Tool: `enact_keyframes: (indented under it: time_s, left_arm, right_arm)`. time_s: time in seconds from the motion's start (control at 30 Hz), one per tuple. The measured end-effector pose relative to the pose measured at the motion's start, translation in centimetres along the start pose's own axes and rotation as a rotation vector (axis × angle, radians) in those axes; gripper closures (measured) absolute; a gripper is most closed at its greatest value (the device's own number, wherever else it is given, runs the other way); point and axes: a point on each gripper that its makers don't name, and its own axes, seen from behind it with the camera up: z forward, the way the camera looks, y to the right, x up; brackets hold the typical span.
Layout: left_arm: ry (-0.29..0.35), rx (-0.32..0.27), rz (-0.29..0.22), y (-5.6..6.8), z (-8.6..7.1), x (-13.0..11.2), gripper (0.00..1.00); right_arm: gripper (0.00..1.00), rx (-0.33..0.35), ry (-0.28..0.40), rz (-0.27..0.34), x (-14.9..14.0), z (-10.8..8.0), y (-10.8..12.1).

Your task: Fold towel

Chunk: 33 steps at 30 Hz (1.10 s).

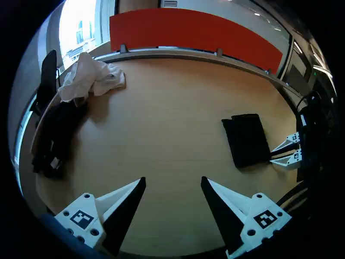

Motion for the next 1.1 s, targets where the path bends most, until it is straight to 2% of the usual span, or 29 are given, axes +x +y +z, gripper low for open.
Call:
enact_keyframes:
  time_s: [0.2,0.27,0.47,0.67,0.9,1.1]
  left_arm:
    - [-0.001,0.003,0.003,-0.1,0.0,-0.1,0.05]
    - [-0.002,0.003,0.003,-0.2,0.0,-0.1,0.05]
    - [-0.001,-0.002,0.001,-0.1,0.1,-0.1,0.05]
    - [0.003,-0.008,0.006,-0.1,0.4,0.0,0.05]
    - [0.014,-0.016,0.007,-0.1,0.5,0.3,0.05]
    - [0.025,-0.021,0.022,0.0,0.5,0.8,0.05]
  right_arm:
    - [0.91,-0.004,0.009,0.031,0.1,0.1,0.2]
    - [0.94,-0.004,0.013,0.037,0.2,0.1,0.2]
    - [0.95,-0.011,0.021,0.039,0.5,-0.3,0.3]
    - [0.95,-0.028,0.038,0.026,1.9,-1.4,0.6]
    - [0.95,-0.043,0.068,-0.005,5.2,-3.4,1.3]
    - [0.95,-0.071,0.113,-0.041,9.4,-5.3,2.3]
